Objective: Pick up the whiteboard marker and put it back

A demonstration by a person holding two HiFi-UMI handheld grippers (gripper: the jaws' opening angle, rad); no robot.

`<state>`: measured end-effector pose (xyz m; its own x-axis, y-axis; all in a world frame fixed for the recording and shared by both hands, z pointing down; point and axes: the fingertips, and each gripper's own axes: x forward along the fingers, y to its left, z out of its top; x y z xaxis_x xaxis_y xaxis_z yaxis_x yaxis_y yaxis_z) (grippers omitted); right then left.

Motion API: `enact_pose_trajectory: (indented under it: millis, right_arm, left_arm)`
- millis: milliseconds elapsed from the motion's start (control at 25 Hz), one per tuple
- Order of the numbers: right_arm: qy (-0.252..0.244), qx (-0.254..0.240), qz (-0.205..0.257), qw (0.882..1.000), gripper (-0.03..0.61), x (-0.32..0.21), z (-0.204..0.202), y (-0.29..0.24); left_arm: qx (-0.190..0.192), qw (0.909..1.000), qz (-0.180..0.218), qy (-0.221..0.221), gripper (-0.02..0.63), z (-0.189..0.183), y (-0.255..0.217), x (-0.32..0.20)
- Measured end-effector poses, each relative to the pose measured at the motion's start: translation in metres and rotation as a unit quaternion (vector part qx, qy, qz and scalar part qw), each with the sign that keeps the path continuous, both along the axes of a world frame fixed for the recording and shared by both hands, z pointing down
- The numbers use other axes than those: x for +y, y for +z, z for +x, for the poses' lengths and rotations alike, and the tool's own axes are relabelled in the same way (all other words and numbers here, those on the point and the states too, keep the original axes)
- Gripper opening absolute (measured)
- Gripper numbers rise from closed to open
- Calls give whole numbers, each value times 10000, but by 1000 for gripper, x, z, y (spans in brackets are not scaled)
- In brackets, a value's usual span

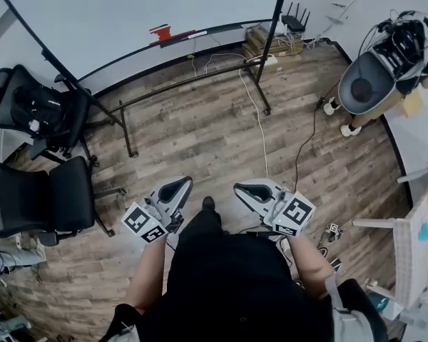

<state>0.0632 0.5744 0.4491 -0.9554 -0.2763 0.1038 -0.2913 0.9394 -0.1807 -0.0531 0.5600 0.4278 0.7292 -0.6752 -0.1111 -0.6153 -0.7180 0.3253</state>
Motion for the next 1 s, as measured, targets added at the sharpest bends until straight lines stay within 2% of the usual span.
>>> enact_pose_trajectory:
  millis: [320,480,600,1000]
  right_arm:
    - [255,153,21,9996,21,-114,-36,-15]
    - [352,313,289,9985,21,-166,-52,-20]
    - [441,434,468,9970,21,-207,-51,-25]
    - [262,291,469,9981,21,-304,-50,-15]
  left_arm:
    - [-50,9997,71,226,12,-39,-13,-116]
    - [-210,9992,97,317,12,-54,-12,-166]
    - [-240,9992,78,304,12,-60,-8,-196]
    - [-351,9990,-249,109,12,-60,15,-274]
